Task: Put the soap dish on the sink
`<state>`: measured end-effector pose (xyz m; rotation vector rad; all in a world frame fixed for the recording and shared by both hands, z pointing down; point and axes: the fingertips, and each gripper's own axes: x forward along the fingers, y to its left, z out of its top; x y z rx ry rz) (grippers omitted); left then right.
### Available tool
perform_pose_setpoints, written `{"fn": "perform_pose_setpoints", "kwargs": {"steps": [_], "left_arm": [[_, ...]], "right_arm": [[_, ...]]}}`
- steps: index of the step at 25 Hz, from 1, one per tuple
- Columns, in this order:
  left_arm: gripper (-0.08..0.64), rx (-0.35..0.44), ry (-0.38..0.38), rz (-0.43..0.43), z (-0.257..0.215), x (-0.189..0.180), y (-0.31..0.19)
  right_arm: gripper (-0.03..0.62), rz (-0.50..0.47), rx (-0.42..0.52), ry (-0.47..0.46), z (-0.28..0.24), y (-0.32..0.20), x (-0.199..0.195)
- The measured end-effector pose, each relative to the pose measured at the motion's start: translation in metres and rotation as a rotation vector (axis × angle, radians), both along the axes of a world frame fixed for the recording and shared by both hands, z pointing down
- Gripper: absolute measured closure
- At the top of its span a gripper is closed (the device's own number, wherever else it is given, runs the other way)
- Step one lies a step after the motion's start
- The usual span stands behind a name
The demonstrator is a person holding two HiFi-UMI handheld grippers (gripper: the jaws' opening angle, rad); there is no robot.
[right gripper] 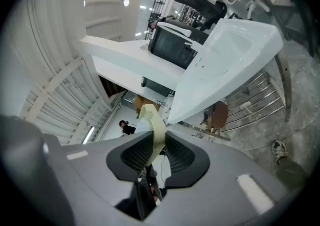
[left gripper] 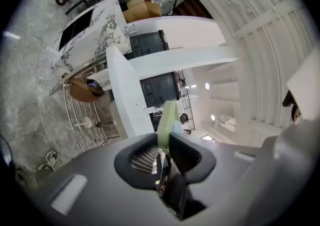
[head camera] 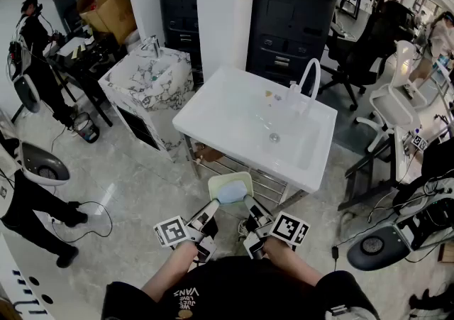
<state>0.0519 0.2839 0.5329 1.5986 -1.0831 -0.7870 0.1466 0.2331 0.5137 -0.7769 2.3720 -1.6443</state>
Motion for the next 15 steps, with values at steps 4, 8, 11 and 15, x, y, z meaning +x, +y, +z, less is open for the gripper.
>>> {"fn": "perform_pose_setpoints", "kwargs": {"steps": [4, 8, 11, 15], "left_arm": [[0.445, -0.009, 0.011, -0.006, 0.004, 0.0, -0.006], [0.445, 0.004, 0.019, -0.01, 0.003, -0.003, -0.024], [0.445, -0.041, -0.002, -0.032, 0.012, -0.009, -0.043], [0.445, 0.041, 0.029, -0.032, 0.001, -0.01, -0.085]], "right_arm": [[0.517, 0.001, 0.0, -0.023, 0.001, -0.008, 0.0], [0.516, -0.011, 0.012, -0.03, -0.002, -0.027, -0.004], [0.517, -0.025, 0.008, -0.032, 0.0, -0.05, -0.008], [0.516, -0.047, -0.002, -0.03, 0.003, -0.088, -0.014]]}}
